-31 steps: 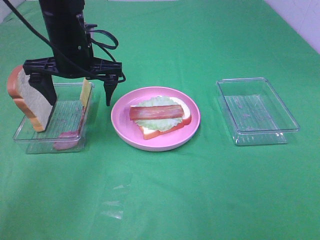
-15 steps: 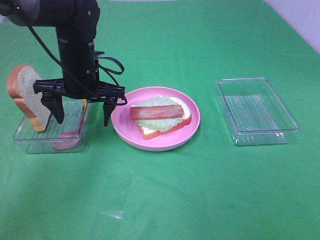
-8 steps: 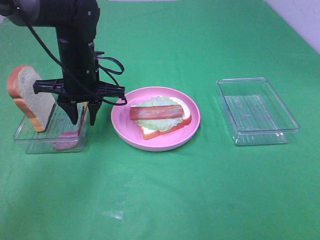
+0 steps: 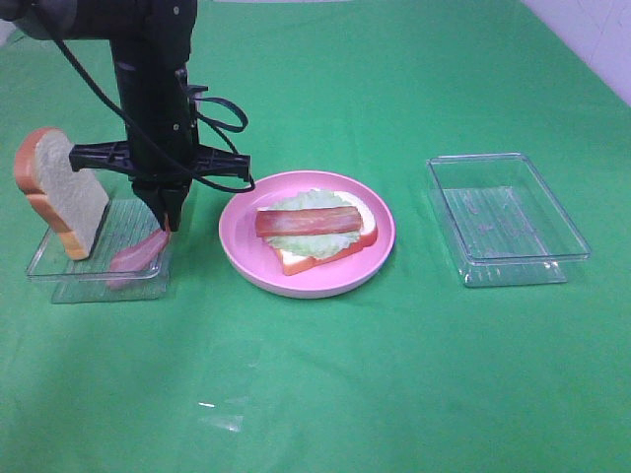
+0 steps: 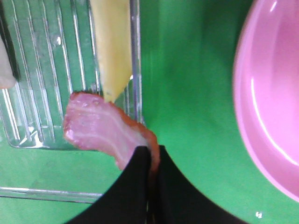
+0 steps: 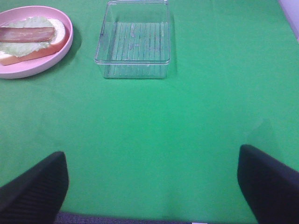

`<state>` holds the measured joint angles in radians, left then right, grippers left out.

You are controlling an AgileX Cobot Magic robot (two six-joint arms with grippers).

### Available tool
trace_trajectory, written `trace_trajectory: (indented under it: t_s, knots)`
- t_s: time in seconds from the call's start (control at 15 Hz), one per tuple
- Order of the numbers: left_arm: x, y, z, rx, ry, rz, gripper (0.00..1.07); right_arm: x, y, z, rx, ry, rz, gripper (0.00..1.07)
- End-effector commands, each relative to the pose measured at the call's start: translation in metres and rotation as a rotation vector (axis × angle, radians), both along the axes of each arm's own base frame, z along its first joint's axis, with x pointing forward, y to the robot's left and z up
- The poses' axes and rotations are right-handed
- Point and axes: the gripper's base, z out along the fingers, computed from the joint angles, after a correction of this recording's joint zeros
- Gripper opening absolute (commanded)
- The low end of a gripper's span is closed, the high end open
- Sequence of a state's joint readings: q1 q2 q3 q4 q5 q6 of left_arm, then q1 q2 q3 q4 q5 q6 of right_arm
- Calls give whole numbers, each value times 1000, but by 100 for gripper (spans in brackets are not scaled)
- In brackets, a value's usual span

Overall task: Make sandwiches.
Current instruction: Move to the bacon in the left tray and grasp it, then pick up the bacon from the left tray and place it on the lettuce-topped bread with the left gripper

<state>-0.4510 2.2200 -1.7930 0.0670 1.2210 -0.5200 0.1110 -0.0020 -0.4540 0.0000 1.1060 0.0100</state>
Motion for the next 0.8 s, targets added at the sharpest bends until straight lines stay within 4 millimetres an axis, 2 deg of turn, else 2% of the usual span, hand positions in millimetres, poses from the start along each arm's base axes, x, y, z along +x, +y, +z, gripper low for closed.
trace_trajectory:
  t_s: [0.07, 0.4, 0.53, 0.67, 0.8]
  knots:
    - [-4, 2, 6, 26, 69, 9, 0, -3, 0, -1, -5, -30, 1, 96]
    - [-8, -6, 6, -63, 112, 29, 0, -3, 0, -1, -5, -30, 1, 96]
    - [-11, -14, 7, -152, 148, 15, 0, -3, 0, -1, -5, -30, 1, 96]
    - [-12, -20, 12, -214, 157, -3, 0, -3, 0, -1, -5, -30, 1, 96]
    - [-8, -29, 26, -309, 136, -29, 0, -3, 0, -1, -5, -30, 1, 96]
